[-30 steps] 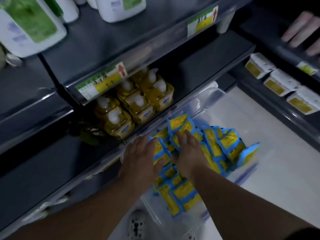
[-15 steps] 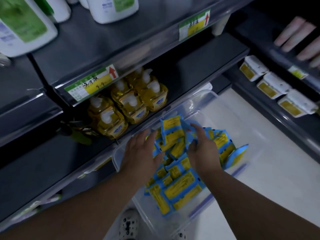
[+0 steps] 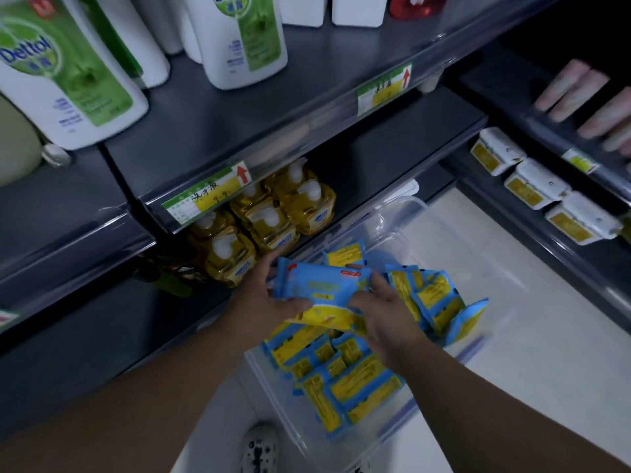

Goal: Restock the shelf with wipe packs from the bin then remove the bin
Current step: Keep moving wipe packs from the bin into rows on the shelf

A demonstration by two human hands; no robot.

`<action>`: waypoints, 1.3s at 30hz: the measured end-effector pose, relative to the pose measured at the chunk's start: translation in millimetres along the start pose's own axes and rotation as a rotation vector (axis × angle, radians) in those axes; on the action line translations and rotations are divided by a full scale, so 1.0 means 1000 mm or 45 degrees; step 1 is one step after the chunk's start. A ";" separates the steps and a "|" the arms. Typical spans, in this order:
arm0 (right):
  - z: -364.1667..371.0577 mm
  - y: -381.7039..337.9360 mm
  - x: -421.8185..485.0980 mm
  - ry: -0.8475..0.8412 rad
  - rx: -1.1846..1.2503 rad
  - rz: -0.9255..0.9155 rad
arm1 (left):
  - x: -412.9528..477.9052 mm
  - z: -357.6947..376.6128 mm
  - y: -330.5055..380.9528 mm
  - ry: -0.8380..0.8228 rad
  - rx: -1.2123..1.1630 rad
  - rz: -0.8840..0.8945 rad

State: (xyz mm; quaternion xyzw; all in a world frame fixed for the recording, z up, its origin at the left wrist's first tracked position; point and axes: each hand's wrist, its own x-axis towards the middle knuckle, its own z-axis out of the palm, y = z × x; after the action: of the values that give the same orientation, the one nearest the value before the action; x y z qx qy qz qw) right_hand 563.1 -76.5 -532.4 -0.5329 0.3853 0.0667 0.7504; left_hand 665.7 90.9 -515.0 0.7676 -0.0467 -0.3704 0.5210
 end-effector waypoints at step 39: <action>0.001 -0.086 -0.100 0.418 0.056 -0.327 | -0.079 -0.022 0.059 0.440 -0.017 0.277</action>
State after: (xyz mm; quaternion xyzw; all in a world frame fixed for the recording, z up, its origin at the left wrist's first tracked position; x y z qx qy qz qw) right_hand 538.0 -80.9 -402.9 -0.5650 0.4329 -0.1256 0.6912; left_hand 641.2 117.4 -421.2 0.8066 -0.0368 -0.1748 0.5634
